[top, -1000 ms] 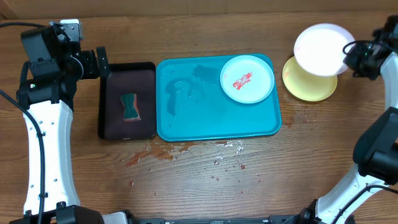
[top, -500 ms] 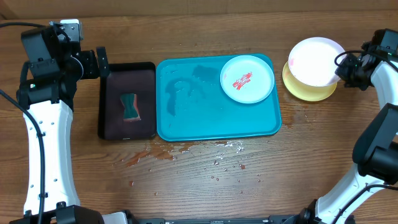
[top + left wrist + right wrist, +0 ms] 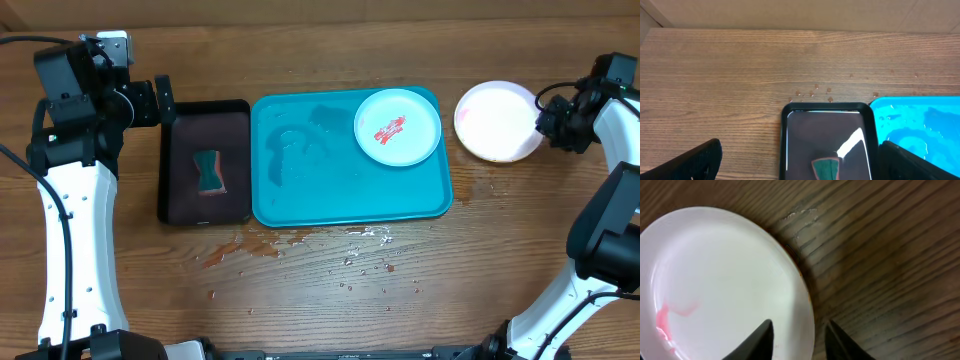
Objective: Clean dirty plates on tray and stack at the side
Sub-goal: 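Carry the white plate right and set it on the yellow plate, then grasp the light-blue plate rim and slide it to the tray center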
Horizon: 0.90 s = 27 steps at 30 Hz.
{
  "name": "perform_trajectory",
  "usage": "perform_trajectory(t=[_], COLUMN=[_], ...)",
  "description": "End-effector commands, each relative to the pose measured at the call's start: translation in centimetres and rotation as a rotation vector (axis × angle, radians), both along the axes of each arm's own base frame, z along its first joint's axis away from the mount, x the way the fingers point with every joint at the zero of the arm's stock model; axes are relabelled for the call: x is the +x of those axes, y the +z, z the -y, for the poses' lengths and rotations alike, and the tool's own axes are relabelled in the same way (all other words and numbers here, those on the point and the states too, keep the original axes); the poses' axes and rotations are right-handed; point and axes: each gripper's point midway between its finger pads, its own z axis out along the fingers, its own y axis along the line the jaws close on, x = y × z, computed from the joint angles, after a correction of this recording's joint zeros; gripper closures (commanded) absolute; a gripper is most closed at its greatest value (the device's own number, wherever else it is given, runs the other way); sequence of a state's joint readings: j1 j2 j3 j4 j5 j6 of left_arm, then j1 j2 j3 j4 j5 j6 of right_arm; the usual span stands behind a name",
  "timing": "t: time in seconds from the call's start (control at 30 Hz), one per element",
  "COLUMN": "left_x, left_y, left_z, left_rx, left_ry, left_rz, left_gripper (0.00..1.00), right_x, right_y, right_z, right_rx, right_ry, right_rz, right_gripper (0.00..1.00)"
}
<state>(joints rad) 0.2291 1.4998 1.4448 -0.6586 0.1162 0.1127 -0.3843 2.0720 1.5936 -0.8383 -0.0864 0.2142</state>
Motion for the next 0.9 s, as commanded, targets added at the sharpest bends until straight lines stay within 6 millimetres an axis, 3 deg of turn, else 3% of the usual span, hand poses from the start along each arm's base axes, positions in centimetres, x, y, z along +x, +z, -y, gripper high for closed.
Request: perform_trajectory(t=[0.0,0.17,0.3,0.53,0.67,0.7,0.77,0.87], left_x=[0.0,0.0,0.0,0.0,0.0,0.0,0.0,0.0], left_y=[0.8,0.9,0.9,0.9,0.9,0.9,0.9,0.9], left_z=[0.1,0.1,0.1,0.1,0.1,0.1,0.1,0.1], left_rx=[0.024,0.024,0.024,0.024,0.024,0.024,0.024,0.024], left_ry=[-0.015,-0.016,-0.015,-0.016,-0.016,-0.016,-0.016,-0.016], left_rz=[0.018,0.018,0.018,0.018,0.018,0.018,0.018,0.018], left_gripper=[0.0,0.0,0.0,0.0,0.0,0.0,0.0,0.0], right_x=[0.1,0.6,1.6,1.7,1.2,1.0,0.6,-0.1], right_y=[0.6,4.5,7.5,6.8,5.6,5.4,4.8,4.1], right_z=[-0.1,-1.3,-4.8,-13.9,-18.2,-18.9,-20.7,-23.0], right_rx=[0.006,0.06,0.178,0.27,0.238,0.231,0.24,0.253], right_ry=[-0.001,0.023,0.1,0.279,0.262,0.242,0.225,0.23], right_rz=[-0.006,0.047,0.139,0.08,0.001,-0.019,-0.047,-0.073], right_gripper=[0.62,0.61,0.6,0.61,0.6,0.54,0.3,0.18])
